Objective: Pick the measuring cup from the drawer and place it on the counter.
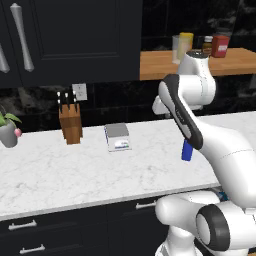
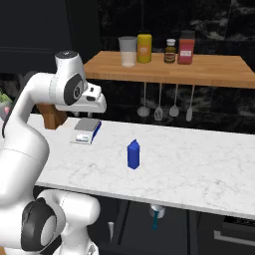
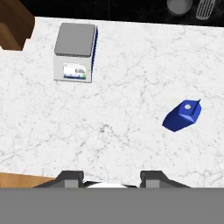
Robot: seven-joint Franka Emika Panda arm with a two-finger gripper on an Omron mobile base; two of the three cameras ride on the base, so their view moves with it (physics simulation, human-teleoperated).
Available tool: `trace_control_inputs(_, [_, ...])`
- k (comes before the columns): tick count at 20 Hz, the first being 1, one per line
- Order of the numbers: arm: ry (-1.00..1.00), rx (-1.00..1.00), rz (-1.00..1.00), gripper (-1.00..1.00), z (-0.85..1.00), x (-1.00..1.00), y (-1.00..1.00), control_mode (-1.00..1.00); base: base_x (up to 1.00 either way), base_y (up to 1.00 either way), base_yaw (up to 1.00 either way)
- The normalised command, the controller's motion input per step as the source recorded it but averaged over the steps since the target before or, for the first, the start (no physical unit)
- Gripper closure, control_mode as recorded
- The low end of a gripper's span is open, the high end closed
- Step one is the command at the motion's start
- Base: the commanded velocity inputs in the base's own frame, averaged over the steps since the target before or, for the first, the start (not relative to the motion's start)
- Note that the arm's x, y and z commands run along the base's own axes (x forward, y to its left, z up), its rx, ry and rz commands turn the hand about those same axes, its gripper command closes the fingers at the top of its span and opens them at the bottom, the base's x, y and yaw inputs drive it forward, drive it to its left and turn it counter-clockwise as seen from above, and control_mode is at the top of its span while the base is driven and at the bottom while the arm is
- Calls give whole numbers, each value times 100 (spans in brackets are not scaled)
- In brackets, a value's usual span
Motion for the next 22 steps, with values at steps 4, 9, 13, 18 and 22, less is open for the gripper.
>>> trace_control_inputs(4, [0, 0, 0, -100, 0, -7, -6, -100, 0, 0, 0])
trace_control_inputs(9, [0, 0, -2, -100, -17, -44, -14, -100, 0, 0, 0])
trace_control_inputs(13, [-5, 0, -4, -100, -77, -47, -2, -100, 0, 0, 0])
trace_control_inputs(18, [-15, 0, -1, -100, -100, -24, 0, -100, 0, 0, 0])
trace_control_inputs(22, [-16, 0, -1, -100, -90, -21, 0, -100, 0, 0, 0])
